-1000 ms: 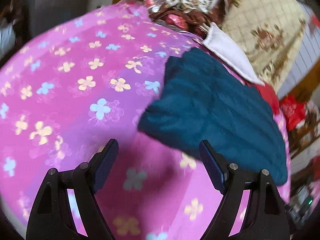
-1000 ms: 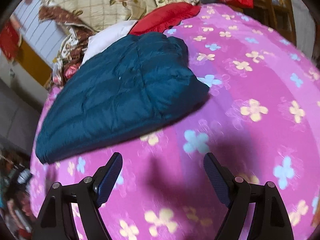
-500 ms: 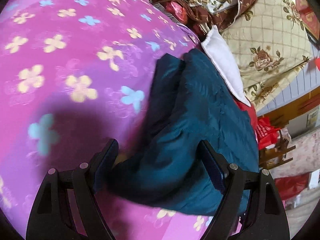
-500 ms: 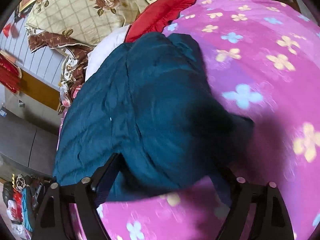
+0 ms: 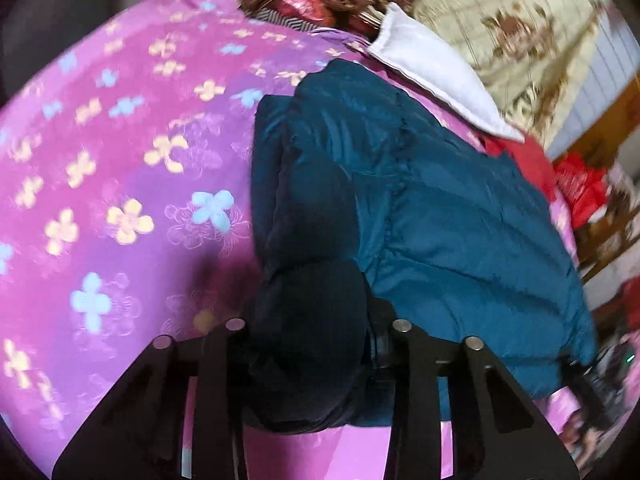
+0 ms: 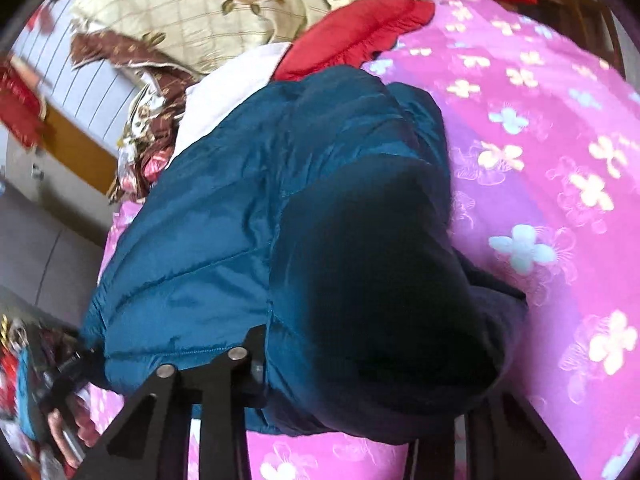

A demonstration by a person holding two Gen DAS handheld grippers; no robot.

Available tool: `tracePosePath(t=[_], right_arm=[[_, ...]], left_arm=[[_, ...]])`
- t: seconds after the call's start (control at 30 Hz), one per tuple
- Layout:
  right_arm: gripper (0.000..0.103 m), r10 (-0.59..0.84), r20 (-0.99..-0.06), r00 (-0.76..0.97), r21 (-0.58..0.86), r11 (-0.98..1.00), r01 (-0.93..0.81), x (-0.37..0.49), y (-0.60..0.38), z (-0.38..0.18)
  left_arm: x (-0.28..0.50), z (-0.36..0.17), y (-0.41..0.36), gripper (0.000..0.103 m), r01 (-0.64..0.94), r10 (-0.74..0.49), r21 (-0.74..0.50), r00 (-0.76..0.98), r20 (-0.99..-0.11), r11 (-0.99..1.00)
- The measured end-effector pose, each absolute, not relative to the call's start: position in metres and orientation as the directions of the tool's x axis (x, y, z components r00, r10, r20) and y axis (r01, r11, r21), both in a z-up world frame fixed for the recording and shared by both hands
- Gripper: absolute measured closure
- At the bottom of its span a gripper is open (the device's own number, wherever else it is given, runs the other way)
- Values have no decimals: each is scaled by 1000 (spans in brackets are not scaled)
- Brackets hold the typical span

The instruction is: Fold large clothes

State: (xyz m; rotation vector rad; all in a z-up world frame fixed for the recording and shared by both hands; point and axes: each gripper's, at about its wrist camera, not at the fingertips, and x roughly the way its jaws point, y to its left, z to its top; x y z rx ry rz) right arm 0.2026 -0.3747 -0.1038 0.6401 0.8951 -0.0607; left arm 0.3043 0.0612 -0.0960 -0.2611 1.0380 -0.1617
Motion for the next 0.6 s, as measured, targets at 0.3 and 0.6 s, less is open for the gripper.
tracePosePath(t=[0.3, 0.6], right_arm=[[67, 243, -739, 628, 520, 799, 303, 157, -374, -118], [67, 184, -765, 617, 454, 834, 313, 176, -374, -116]], left_arm=[[267, -104, 47, 69, 43, -115, -109, 539, -834, 993], [272, -105, 32, 69, 36, -35, -18, 554, -832, 999]])
